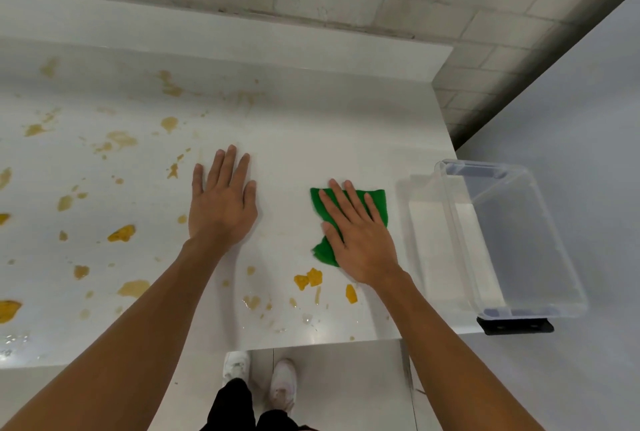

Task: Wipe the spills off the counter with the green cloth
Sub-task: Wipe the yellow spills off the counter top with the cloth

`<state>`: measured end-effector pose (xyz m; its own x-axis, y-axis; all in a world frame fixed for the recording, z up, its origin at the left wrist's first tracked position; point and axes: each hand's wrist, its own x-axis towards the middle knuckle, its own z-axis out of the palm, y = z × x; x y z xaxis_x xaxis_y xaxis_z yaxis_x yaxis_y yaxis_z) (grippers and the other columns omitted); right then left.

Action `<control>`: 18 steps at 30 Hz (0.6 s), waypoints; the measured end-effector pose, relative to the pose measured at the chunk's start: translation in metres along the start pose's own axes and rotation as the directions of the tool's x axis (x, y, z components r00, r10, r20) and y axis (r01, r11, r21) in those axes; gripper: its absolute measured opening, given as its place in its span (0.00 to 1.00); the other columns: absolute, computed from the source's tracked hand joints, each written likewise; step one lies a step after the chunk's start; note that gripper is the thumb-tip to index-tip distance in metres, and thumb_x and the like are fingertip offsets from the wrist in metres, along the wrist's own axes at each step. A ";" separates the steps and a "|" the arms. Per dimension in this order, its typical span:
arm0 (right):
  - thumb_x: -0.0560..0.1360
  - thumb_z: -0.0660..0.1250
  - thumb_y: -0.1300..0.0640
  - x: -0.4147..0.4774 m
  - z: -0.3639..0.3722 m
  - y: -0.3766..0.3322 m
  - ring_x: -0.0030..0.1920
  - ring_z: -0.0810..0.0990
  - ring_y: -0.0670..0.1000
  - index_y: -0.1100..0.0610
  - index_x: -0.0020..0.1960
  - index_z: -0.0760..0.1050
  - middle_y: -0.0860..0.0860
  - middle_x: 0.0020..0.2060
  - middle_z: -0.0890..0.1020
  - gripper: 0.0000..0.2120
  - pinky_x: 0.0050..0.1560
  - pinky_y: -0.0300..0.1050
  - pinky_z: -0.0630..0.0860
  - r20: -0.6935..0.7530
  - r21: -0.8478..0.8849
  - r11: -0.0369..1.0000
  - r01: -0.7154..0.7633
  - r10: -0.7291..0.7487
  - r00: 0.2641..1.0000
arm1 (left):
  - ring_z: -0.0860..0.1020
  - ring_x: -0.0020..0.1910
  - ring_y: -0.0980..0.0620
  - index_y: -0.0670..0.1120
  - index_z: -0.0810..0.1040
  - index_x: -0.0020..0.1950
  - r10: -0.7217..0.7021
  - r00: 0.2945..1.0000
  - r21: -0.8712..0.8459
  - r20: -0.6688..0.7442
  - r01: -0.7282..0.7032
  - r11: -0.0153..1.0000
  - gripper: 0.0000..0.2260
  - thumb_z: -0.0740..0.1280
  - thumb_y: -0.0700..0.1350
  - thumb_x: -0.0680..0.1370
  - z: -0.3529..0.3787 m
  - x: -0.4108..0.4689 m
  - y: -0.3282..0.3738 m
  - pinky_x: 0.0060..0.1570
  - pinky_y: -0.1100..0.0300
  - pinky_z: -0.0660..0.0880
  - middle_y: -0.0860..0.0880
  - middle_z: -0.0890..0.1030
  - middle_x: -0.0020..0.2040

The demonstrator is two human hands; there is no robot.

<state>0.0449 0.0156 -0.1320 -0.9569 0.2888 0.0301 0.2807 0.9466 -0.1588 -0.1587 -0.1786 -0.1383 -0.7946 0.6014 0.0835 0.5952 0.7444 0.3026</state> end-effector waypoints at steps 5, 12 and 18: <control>0.87 0.40 0.43 0.027 0.000 -0.017 0.86 0.40 0.53 0.49 0.87 0.48 0.47 0.87 0.45 0.30 0.85 0.62 0.45 0.002 -0.003 0.985 -0.175 0.175 0.985 | 0.46 0.85 0.51 0.50 0.54 0.86 0.008 1.000 0.004 -0.008 -0.008 1.000 0.28 0.43 0.56 0.86 0.001 0.001 -0.002 0.83 0.42 0.44 0.49 0.50 0.86; 0.88 0.47 0.41 0.028 -0.002 -0.022 0.86 0.37 0.49 0.47 0.87 0.49 0.46 0.87 0.44 0.30 0.85 0.58 0.40 0.034 0.099 0.995 -0.012 0.009 0.999 | 0.48 0.85 0.50 0.49 0.56 0.85 0.019 1.000 -0.030 -0.020 -0.019 0.999 0.28 0.45 0.57 0.86 0.002 0.001 -0.003 0.83 0.42 0.44 0.49 0.52 0.86; 0.88 0.45 0.44 0.024 0.003 -0.033 0.87 0.42 0.52 0.50 0.87 0.53 0.49 0.87 0.49 0.29 0.85 0.61 0.46 -0.013 0.050 0.993 -0.104 0.105 0.994 | 0.56 0.84 0.49 0.49 0.64 0.83 0.051 0.996 -0.067 -0.072 -0.056 0.996 0.26 0.50 0.55 0.86 -0.002 0.003 -0.013 0.82 0.43 0.52 0.48 0.60 0.84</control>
<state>0.0127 -0.0096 -0.1293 -0.9211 0.3884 0.0265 0.3748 0.9030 -0.2099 -0.1685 -0.1871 -0.1399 -0.7696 0.6162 0.1673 0.6295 0.6885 0.3601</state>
